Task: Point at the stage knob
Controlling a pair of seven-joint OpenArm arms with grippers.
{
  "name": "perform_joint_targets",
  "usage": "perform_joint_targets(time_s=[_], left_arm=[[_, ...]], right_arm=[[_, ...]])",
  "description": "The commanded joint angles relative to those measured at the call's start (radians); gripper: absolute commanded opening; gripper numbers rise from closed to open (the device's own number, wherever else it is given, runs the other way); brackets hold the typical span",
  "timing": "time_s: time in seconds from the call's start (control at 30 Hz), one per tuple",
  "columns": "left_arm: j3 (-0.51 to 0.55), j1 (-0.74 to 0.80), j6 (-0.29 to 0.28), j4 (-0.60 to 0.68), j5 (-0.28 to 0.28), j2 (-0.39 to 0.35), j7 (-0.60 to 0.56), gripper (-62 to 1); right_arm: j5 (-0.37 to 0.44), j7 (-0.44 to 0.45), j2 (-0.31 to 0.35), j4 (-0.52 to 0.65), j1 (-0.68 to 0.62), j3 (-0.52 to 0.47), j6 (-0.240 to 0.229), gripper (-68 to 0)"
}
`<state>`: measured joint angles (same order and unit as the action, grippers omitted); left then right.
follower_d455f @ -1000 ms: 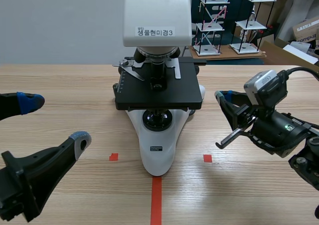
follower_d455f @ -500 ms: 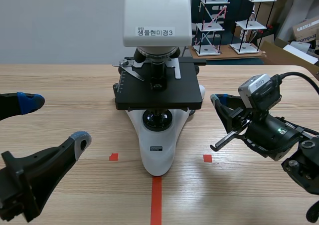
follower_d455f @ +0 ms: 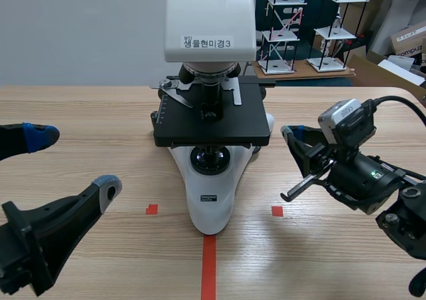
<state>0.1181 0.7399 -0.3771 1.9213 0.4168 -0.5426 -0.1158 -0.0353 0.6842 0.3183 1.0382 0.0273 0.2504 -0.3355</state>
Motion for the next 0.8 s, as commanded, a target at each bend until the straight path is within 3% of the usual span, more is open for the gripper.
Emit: perform_joint_targets(time_s=[0.0, 0.77], left_arm=[[0.004, 0.008, -0.002, 0.008, 0.006, 0.008, -0.014, 1.4], [0.004, 0.008, -0.002, 0.008, 0.006, 0.008, -0.014, 1.4]], right_arm=[[0.011, 0.018, 0.006, 0.007, 0.020, -0.008, 0.003, -67.5], [0.012, -0.006, 0.006, 0.007, 0.019, -0.008, 0.003, -67.3]])
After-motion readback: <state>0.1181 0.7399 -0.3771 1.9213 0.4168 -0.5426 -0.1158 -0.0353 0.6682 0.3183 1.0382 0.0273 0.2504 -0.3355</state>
